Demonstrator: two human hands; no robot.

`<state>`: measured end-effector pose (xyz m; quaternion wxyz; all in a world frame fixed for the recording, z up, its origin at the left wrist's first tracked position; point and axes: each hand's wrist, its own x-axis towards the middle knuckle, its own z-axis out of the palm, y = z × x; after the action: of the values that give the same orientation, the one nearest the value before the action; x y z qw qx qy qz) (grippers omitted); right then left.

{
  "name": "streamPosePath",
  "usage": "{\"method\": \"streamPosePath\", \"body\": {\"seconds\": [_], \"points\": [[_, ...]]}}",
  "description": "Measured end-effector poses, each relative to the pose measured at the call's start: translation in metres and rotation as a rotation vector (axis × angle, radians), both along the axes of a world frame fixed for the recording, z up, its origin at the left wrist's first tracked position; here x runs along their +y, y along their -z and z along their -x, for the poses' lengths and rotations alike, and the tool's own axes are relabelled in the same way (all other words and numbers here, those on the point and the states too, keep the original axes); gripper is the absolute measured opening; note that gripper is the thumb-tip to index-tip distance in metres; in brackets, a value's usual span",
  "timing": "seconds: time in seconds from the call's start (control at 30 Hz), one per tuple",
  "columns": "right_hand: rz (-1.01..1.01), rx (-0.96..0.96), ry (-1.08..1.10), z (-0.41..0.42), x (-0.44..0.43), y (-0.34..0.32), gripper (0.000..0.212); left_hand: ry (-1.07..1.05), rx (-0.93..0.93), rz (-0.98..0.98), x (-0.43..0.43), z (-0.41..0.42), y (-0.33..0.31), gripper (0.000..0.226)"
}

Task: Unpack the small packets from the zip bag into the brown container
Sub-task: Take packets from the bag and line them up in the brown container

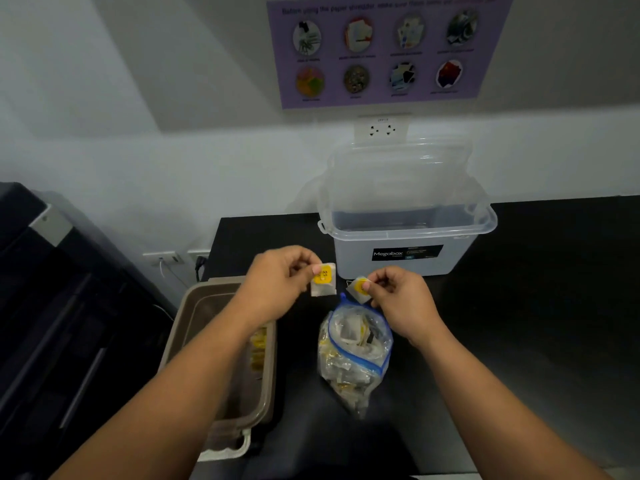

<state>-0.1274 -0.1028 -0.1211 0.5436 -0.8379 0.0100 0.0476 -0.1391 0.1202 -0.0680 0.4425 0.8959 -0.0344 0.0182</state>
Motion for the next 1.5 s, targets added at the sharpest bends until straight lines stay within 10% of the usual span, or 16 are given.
{"method": "streamPosePath", "body": {"seconds": [0.77, 1.5], "points": [[-0.035, 0.003, -0.269, 0.021, 0.106, -0.028, 0.01, 0.243, 0.553, -0.531, 0.096, 0.057, 0.06, 0.014], [-0.002, 0.023, -0.328, 0.036, 0.109, -0.027, 0.012, 0.094, 0.544, -0.684, 0.083, 0.054, 0.074, 0.011]]}}
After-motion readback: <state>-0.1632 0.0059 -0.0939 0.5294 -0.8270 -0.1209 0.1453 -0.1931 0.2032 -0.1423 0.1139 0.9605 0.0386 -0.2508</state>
